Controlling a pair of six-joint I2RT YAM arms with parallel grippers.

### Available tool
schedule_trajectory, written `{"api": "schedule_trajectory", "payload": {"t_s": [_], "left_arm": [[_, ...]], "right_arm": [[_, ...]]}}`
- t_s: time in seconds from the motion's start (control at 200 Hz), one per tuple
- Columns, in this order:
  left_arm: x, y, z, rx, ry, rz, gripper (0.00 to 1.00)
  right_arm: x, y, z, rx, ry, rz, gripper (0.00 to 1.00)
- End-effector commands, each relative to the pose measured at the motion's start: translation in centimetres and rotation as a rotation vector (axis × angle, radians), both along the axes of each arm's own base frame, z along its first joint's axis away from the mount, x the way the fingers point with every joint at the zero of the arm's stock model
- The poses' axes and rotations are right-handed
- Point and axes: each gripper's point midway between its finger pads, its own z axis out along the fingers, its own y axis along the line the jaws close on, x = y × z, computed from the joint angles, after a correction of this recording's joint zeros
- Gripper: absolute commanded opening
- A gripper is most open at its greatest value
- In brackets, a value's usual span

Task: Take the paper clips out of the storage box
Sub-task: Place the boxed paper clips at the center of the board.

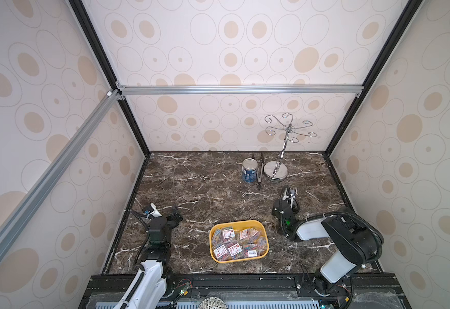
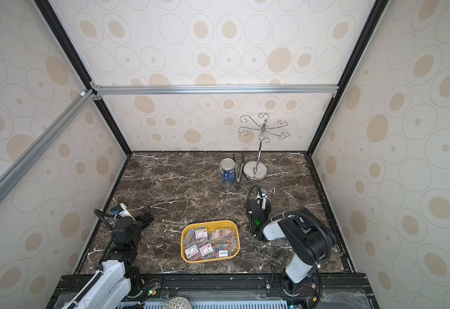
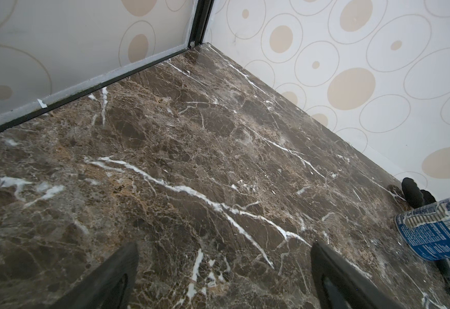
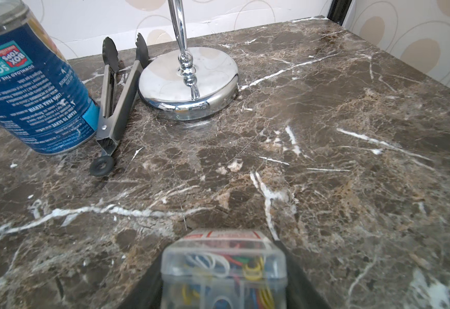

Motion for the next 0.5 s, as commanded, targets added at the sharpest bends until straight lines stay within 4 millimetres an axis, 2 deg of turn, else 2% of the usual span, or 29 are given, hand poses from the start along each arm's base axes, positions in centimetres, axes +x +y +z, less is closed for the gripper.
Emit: {"api": "schedule_trajectory", "payload": {"t_s": [0.0,0.105,0.245,0.38,0.495], "left_arm": [[0.2,0.2,0.5,-0.008,-0.015,0.019,1.00],[0.2,0.2,0.4,-0.008,-0.013,0.018,1.00],[0.2,0.2,0.6,-0.008,-0.016,0.018,1.00],[0.3,0.0,0.5,-0.007,-0.013,0.008,1.00],[0.3,-0.1,0.5,-0.005,-0.009,0.001,1.00]], "right_arm": [[-1.1,-0.6,-1.5,-0.009,0.077,-0.012,0.52],[-1.8,-1.1,-1.7,-0.009,0.118,-0.039,0.64],[-2.6,-1.6,-0.7,0.002,0.135,-0.055,0.70],[-3.7,-2.0,1.5,0.017,0.149,-0.054,0.84],[-4.7,-2.3,4.0,0.058,0.153,-0.059,0.88]]}}
